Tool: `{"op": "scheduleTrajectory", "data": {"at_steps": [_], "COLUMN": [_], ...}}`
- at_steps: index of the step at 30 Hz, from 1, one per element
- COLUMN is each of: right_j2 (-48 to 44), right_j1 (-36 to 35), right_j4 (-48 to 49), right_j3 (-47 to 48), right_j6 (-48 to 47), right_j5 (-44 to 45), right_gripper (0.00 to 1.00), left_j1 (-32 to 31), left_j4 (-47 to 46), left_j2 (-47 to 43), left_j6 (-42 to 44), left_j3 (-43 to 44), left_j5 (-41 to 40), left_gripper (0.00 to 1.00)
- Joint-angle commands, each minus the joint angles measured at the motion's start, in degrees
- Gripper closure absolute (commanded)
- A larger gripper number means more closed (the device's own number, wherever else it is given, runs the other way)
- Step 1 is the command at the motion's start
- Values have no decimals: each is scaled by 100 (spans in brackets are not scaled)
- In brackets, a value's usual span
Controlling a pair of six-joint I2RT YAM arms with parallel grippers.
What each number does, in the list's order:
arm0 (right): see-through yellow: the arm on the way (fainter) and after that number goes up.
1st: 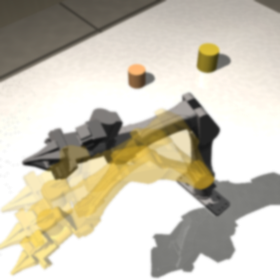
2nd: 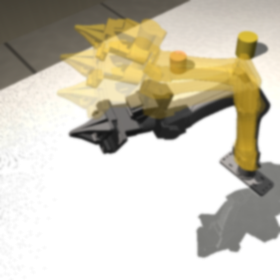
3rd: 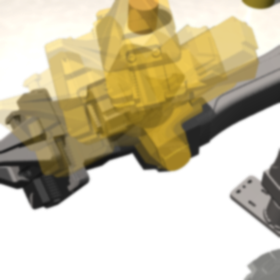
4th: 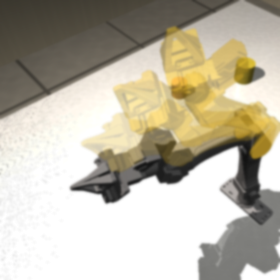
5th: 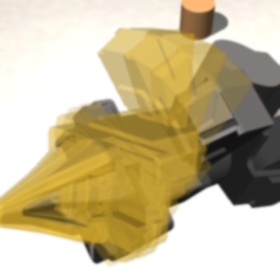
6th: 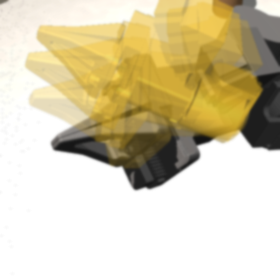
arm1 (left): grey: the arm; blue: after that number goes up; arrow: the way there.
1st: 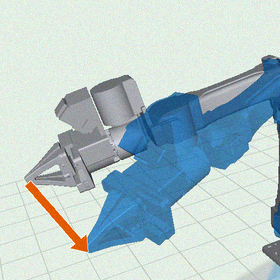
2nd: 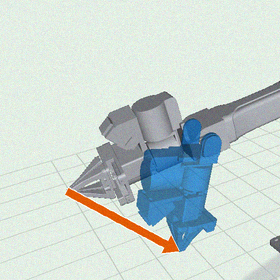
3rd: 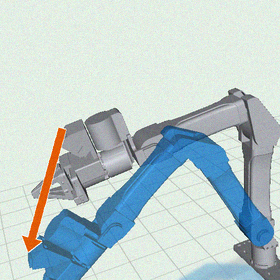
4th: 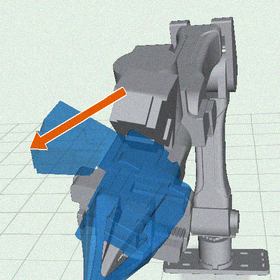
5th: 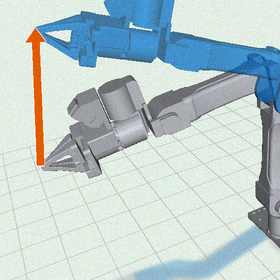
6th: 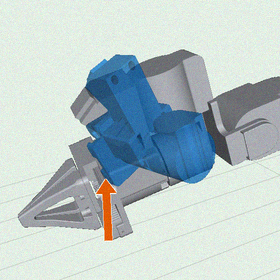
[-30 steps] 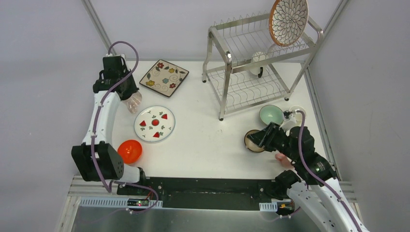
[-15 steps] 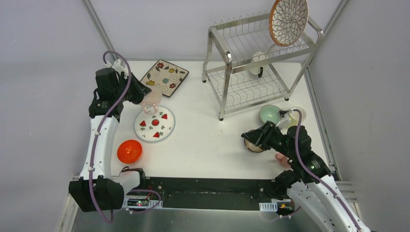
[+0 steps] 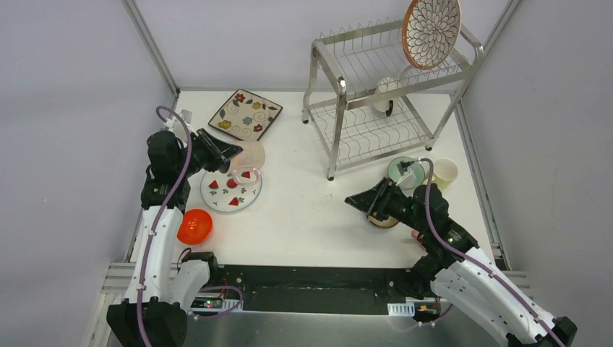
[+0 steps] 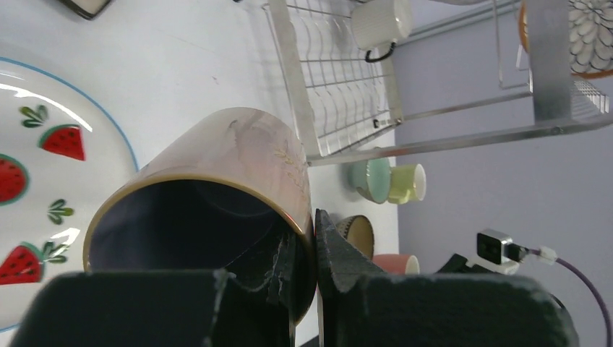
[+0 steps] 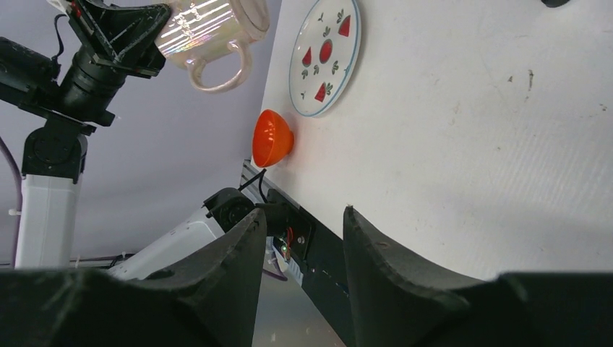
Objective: Load the mixed dishes into the dish rack
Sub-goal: Turn the cup upside down in the dish rack.
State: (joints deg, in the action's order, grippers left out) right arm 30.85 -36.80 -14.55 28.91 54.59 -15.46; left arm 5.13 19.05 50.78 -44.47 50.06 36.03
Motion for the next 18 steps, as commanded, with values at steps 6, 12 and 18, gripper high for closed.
{"op": "scheduleTrajectory", "data": {"at_steps": [6, 12, 18], "right_j2": [746, 1602, 2435], "right_j1": [-929, -1516, -2027], "right_j4": [1510, 2445, 3063], "right_j3": [79, 153, 490], "right_j6": [210, 167, 173], "right_j5": [772, 1320, 1647], "right_gripper": [54, 53, 51], "left_j1": [-449, -496, -495], "left_j4": [-1523, -1969, -3032], "left_j2": [-604, -713, -725], "left_j6": [-1125, -1670, -2507], "left_j3": [-292, -650, -1208], "left_j5": [615, 620, 640], "left_gripper": [100, 100, 100]}}
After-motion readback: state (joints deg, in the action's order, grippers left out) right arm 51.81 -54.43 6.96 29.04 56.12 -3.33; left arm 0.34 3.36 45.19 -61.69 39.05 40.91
